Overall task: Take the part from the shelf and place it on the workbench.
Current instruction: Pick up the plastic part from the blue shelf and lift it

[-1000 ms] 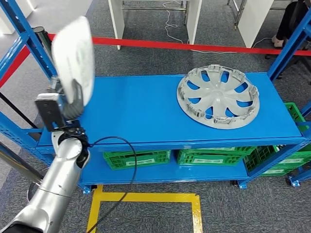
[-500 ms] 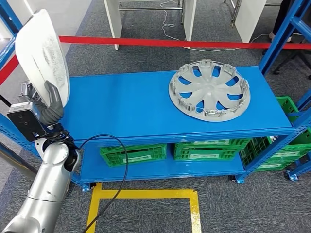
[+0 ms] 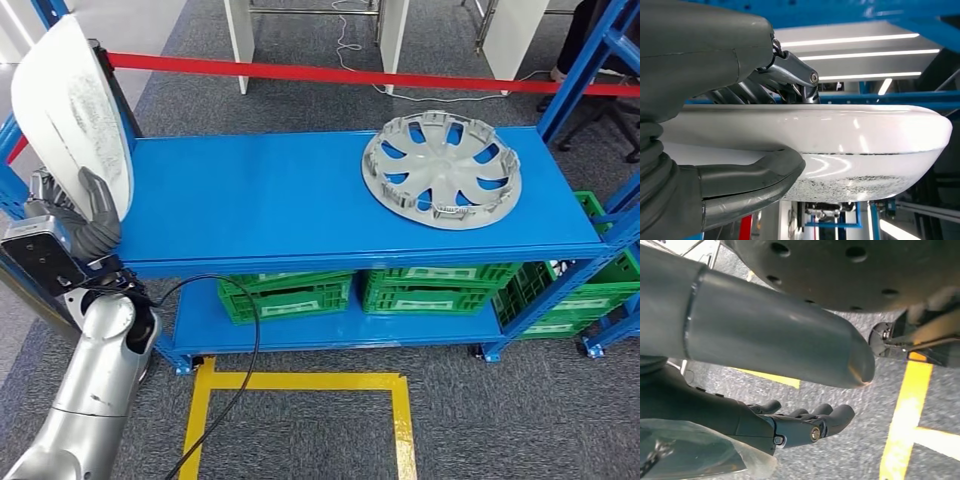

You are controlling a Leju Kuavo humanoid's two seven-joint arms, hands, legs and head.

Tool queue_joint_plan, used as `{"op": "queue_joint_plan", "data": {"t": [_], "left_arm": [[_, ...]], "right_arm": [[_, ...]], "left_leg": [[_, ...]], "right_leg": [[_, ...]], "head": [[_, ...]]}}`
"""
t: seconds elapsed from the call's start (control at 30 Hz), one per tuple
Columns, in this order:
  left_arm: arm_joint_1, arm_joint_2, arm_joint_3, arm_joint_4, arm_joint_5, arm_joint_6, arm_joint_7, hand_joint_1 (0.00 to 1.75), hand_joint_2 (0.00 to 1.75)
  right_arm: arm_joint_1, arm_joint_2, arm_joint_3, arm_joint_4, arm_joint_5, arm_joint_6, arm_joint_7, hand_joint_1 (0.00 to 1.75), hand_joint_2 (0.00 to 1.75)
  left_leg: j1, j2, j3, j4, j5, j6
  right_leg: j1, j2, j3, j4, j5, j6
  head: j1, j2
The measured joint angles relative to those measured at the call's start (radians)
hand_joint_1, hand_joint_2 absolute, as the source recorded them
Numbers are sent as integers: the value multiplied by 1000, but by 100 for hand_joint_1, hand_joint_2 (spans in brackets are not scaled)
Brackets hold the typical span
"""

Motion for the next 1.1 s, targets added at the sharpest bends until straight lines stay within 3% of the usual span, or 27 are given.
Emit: {"op": "queue_joint_plan", "data": {"t": [0.07, 0.1, 0.17, 0.2, 0.27, 0.33, 0.37, 0.4, 0.43, 0.47, 0.5, 0.57, 0.6, 0.67, 0.73, 0.77, 0.83, 0.87, 0.9, 0.93, 0.97, 1.03, 1.1], "left_arm": [[4, 0, 16, -13, -18, 0, -8, 175, 175], [6, 1, 23, -18, -31, 0, -10, 175, 175], [8, 2, 32, -24, -47, 0, -11, 175, 175], [8, 3, 35, -27, -51, 0, -10, 175, 175], [10, 9, 39, -30, -56, 0, -5, 175, 175], [12, 13, 40, -31, -57, 0, -2, 175, 175], [15, 14, 40, -31, -58, 0, -2, 175, 175], [17, 15, 40, -31, -61, 0, -1, 175, 175], [19, 16, 41, -31, -67, 0, -1, 175, 175], [20, 17, 42, -32, -73, 0, 1, 175, 175], [20, 17, 43, -33, -80, 0, 3, 175, 175], [21, 16, 43, -39, -93, 0, 9, 175, 175], [21, 16, 43, -42, -99, 0, 12, 175, 175], [25, 16, 44, -46, -107, 0, 15, 175, 175], [28, 14, 48, -49, -117, 0, 14, 175, 175], [30, 12, 51, -51, -123, 0, 13, 175, 175], [36, 7, 60, -55, -135, 0, 8, 175, 175], [41, 6, 64, -57, -139, 0, 5, 175, 175], [46, 6, 68, -59, -142, 0, 4, 175, 175], [51, 6, 72, -61, -144, 0, 3, 175, 175], [56, 6, 77, -64, -146, 0, 2, 175, 175], [65, 6, 88, -75, -149, 0, -2, 175, 175], [72, 7, 99, -90, -149, 0, -7, 175, 175]], "right_arm": [[-1, 0, 1, 0, 5, -3, 2, 0, 0], [-2, 0, 2, 0, 8, -4, 5, 0, 0], [-1, 0, 2, 0, 14, -7, 13, 0, 0], [-2, 0, 3, 0, 15, -8, 18, 0, 0], [-3, 1, 6, 0, 16, -11, 22, 0, 0], [-4, 1, 8, 0, 17, -12, 23, 0, 0], [-4, 1, 8, 0, 17, -12, 23, 0, 0], [-4, 1, 9, 0, 16, -12, 24, 0, 0], [-4, 1, 9, 0, 16, -14, 26, 0, 0], [-4, 1, 9, 0, 15, -16, 29, 0, 0], [-4, 1, 9, 0, 15, -20, 33, 0, 0], [-4, 1, 9, 0, 15, -25, 40, 0, 0], [-5, 1, 9, 0, 15, -28, 44, 0, 0], [-4, 3, 9, 0, 15, -31, 50, 0, 0], [0, 5, 9, 0, 15, -32, 54, 0, 0], [1, 6, 9, 0, 15, -32, 56, 0, 0], [1, 7, 9, 0, 13, -26, 58, 0, 0], [1, 7, 9, 0, 10, -18, 56, 0, 0], [1, 7, 8, 0, 2, -5, 46, 0, 0], [2, 7, 6, 0, -10, 12, 28, 0, 0], [2, 8, 2, 0, -22, 27, 3, 0, 0], [0, 8, -6, 0, -39, 47, -51, 0, 0], [-4, 8, -9, 0, -40, 50, -83, 0, 0]], "left_leg": [[0, 0, -11, 5, 12, -9], [0, 0, -13, 6, 18, -15], [3, 0, -15, 7, 27, -26], [5, -1, -20, 13, 17, -32], [8, -3, -41, 75, -54, -45], [13, -4, -74, 205, -148, -56], [15, -4, -83, 262, -173, -59], [18, -4, -80, 293, -177, -61], [20, -4, -60, 288, -161, -62], [22, -4, -24, 246, -135, -62], [24, -4, 25, 176, -114, -61], [23, -7, 110, 41, -103, -56], [20, -8, 130, 3, -107, -51], [14, -8, 126, -12, -100, -38], [13, -4, 111, -18, -79, -19], [13, -2, 100, -22, -67, -11], [10, -1, 72, -22, -45, -2], [8, -1, 57, -21, -34, 0], [6, 0, 43, -20, -23, 0], [4, 1, 28, -19, -13, 0], [3, 1, 15, -18, -3, -1], [1, 2, -6, -15, 15, -6], [0, 2, -19, -11, 33, -14]], "right_leg": [[4, 0, 84, -122, 2, -5], [6, 1, 99, -147, -5, -8], [8, 0, 96, -153, 5, -20], [8, -2, 91, -155, 13, -28], [6, -5, 75, -158, 34, -44], [7, -6, 51, -156, 53, -49], [7, -7, 38, -155, 63, -50], [8, -6, 25, -153, 71, -49], [8, -6, 11, -150, 79, -47], [7, -6, -1, -146, 86, -45], [7, -5, -11, -143, 93, -41], [9, -3, -27, -137, 106, -30], [8, -3, -32, -137, 114, -23], [5, -2, -39, -140, 130, -8], [1, -1, -53, -124, 105, 2], [1, 0, -68, -90, 67, 5], [2, 0, -106, 35, -33, 7], [3, 0, -120, 102, -65, 8], [3, 0, -123, 147, -74, 8], [4, 0, -111, 162, -62, 6], [5, 0, -81, 139, -35, 4], [8, 0, 25, 5, 5, -4], [12, 1, 122, -138, -5, -10]], "head": [[-1, 0], [-1, 0], [0, 0], [0, 0], [-3, 0], [-5, 0], [-5, 0], [-5, 0], [-5, 0], [-6, 0], [-6, 0], [-5, 0], [-5, 0], [-4, 0], [-3, 0], [-2, 0], [1, 0], [2, 0], [1, 0], [1, 0], [1, 0], [2, 0], [0, 0]]}}
